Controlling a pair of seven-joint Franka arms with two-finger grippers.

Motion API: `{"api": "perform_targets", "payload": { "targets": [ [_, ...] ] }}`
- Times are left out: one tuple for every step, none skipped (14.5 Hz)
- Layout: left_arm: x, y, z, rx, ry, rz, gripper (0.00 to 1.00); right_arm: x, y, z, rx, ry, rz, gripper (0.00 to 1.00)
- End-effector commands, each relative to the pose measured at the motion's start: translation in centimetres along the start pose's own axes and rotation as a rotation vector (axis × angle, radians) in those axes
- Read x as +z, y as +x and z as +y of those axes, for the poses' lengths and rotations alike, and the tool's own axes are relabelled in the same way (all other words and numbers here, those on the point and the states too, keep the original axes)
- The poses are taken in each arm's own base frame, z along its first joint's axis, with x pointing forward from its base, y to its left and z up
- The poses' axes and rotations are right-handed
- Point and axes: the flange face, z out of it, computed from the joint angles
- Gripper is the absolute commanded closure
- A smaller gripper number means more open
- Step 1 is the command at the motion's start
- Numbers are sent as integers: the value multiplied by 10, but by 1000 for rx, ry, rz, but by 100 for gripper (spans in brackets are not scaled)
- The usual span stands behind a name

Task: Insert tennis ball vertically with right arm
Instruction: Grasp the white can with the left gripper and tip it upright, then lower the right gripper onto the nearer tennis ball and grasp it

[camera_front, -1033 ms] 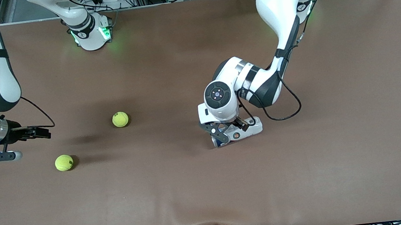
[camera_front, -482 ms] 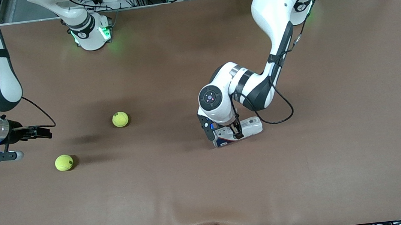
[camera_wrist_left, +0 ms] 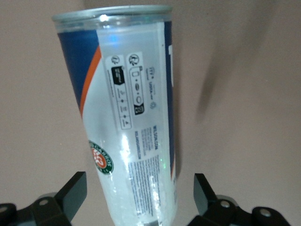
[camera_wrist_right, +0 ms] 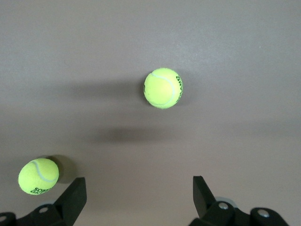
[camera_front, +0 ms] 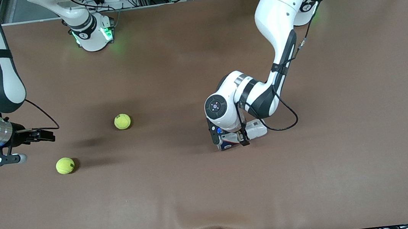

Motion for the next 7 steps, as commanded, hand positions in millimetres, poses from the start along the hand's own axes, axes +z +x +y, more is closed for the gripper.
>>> {"api": "perform_targets", "payload": {
  "targets": [
    [1,3,-6,13,33,-4,0,12,2,-5,-17,-5,7,0],
    [4,4,-5,13,31,-8,0,16,5,-6,-21,-9,14,0],
    [12,3,-7,9,28,-16,0,23,9,-6,-21,-11,19,0],
    [18,0,-11,-1,30,-25,0,32,14,-6,-25,-15,29,0],
    [25,1,-12,6,31,-30,0,39,20,-2,-22,-20,50,0],
    [28,1,-12,5,29,-33,0,46,26,-1,-35,-25,67,0],
    [34,-1,-14,5,28,-43,0,57,33,0,-52,-29,69,0]
  ]
}}
